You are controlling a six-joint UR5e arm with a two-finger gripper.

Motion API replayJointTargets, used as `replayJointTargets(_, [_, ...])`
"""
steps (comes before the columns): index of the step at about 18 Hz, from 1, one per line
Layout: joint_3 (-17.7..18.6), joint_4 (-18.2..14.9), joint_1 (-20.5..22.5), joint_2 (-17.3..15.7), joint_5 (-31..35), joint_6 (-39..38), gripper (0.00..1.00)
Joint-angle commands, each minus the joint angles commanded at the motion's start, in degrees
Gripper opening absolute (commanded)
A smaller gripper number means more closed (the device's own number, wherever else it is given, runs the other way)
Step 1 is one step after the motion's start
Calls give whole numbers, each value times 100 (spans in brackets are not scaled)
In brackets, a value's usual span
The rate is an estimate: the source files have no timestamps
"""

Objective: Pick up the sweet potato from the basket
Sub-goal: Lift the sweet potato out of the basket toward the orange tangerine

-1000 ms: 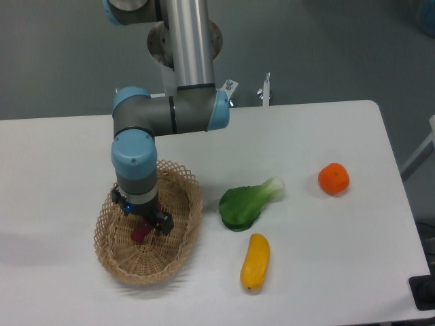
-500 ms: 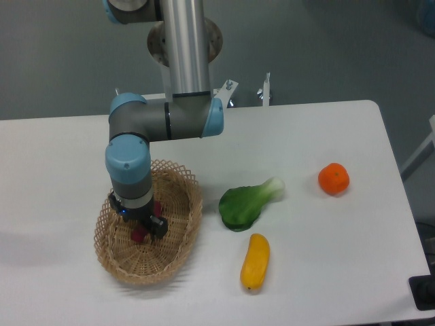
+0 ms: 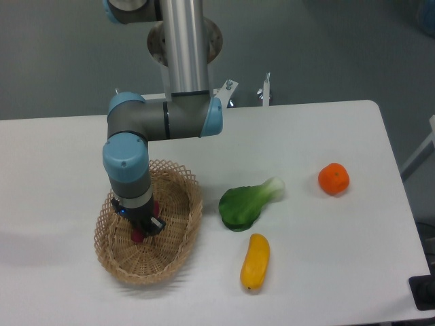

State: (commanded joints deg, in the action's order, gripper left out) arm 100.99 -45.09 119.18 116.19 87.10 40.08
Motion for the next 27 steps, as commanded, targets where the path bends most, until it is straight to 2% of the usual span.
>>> replayJointTargets(4, [-185, -18, 96, -246, 9, 184, 24])
replayJointTargets(6, [-447, -79, 219, -316, 17, 290, 24])
replayJointTargets(11, [-1054, -509, 948, -553, 0, 412, 24])
replayJointTargets(14, [-1309, -886, 1457, -729, 0, 965, 24])
replayJointTargets(18, [-1757, -1738, 2213, -774, -228, 1896, 24])
replayJointTargets(20, [-1916, -2055, 2556, -844, -272, 2362, 24])
replayJointTargets(27, [-1952, -2426, 3602, -923, -308, 4225, 23])
